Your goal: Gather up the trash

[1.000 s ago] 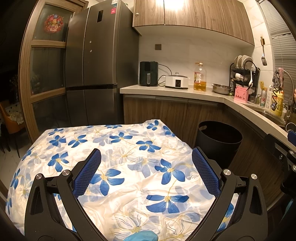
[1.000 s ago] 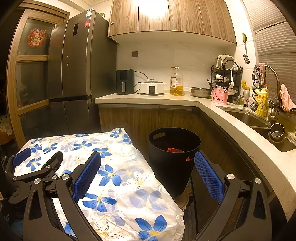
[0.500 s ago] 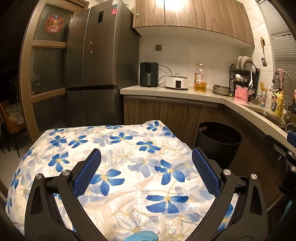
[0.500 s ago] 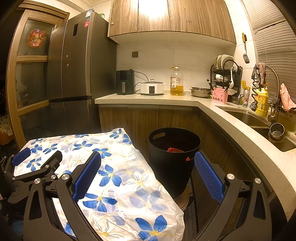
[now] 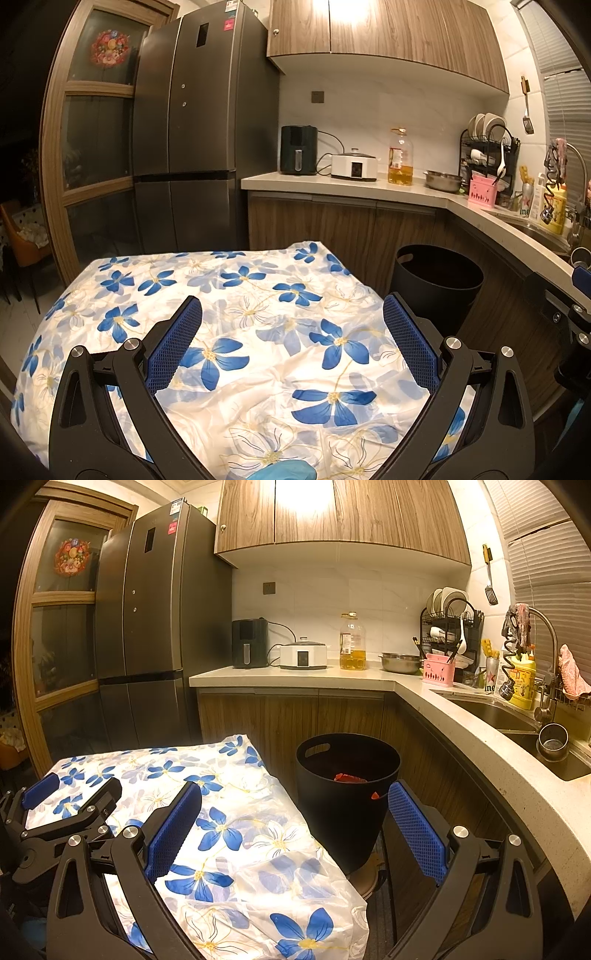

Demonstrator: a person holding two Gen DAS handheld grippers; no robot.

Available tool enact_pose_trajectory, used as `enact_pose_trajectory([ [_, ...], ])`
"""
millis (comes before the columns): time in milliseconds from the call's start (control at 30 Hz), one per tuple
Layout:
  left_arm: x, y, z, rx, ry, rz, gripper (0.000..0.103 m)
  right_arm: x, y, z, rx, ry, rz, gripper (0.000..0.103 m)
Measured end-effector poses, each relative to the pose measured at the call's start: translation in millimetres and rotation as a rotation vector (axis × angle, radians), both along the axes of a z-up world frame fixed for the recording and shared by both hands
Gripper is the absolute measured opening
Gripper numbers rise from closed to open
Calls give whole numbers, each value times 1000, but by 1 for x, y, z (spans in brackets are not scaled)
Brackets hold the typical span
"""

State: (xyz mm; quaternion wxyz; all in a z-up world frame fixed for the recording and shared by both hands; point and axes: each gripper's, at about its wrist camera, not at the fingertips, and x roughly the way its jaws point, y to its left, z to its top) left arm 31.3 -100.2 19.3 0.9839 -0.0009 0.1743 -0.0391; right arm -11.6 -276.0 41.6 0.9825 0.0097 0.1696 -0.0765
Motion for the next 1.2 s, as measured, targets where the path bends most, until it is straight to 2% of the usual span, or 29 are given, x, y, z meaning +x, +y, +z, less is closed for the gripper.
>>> enact_pose_trajectory([
  [1200,-4,-3,4,-1,-12,7,97,-1,-1,-1,6,1,0,97],
])
